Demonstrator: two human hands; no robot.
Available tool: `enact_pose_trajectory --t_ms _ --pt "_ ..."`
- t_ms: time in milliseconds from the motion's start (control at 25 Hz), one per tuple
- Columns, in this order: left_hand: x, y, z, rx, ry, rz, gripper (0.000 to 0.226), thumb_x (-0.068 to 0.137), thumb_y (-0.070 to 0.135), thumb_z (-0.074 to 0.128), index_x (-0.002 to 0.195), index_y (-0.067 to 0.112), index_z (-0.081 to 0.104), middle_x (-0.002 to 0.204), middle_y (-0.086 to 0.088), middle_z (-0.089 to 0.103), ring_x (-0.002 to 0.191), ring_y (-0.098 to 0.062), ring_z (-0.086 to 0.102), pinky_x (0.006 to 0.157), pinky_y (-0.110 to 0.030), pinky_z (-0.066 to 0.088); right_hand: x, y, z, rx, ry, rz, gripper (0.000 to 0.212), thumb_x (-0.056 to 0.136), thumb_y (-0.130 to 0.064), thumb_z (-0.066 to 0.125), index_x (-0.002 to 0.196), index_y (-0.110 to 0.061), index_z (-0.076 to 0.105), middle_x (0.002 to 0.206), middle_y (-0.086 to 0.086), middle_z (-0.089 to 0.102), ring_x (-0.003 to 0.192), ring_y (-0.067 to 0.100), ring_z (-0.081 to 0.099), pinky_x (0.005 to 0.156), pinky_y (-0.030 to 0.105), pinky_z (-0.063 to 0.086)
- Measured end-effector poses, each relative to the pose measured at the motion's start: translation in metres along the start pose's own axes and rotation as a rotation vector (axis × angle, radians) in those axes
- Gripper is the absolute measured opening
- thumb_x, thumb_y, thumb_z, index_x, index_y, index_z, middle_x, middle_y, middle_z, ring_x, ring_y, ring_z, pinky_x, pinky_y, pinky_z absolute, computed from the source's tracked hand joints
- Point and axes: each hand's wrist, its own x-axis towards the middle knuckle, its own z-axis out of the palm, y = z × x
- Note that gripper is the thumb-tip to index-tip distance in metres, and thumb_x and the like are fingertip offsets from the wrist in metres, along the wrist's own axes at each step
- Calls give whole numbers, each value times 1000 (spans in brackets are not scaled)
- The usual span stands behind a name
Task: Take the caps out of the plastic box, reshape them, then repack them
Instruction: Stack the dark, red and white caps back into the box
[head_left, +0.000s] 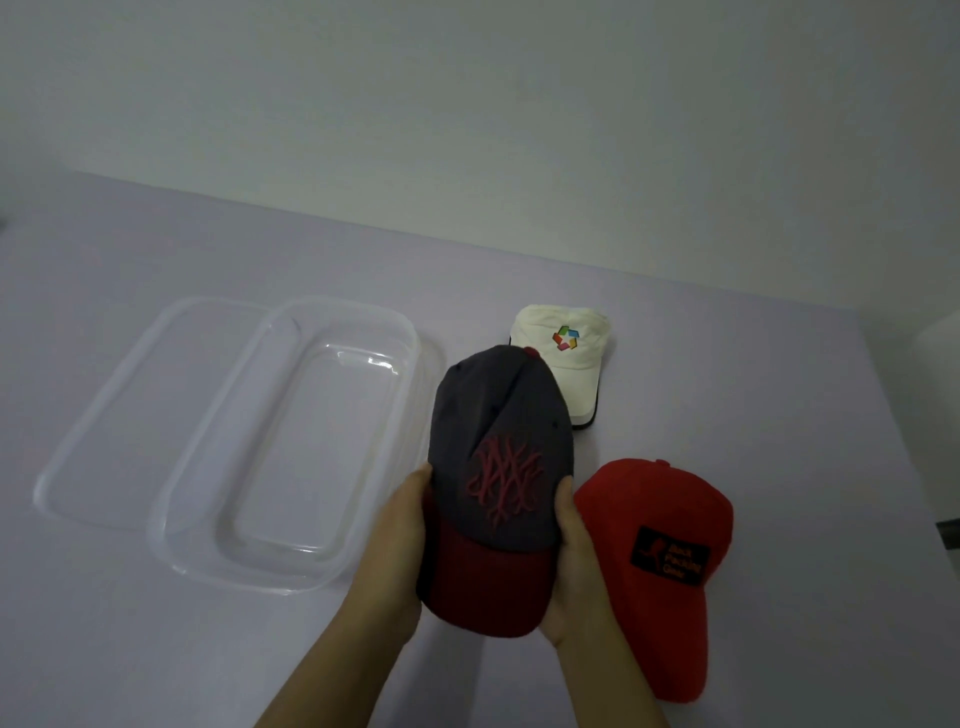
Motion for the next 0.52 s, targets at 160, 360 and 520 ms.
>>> enact_pose_trajectory --t_ms 160,360,520 --pt "-11 37 -8 -30 73 117 33 94 35 43 85 20 71 82 -9 75 85 -26 68 76 -37 53 -1 -8 34 -14 -83 -137 103 34 -44 92 125 -13 56 117 15 67 103 33 66 72 42 58" --pt "6 69 -65 86 133 212 26 92 40 45 100 27 66 98 1 68 90 -16 63 82 -38 51 11 18 86 7 -159 -140 99 40 -23 93 129 -12 53 122 15 65 106 32 65 76 38 57" --pt "26 84 -124 269 16 269 66 78 59 51 137 31 39 124 5 53 101 -5 57 80 -25 48 33 64 129 -19 -103 -105 81 55 -21 86 129 -15 54 121 13 66 106 32 65 77 38 57"
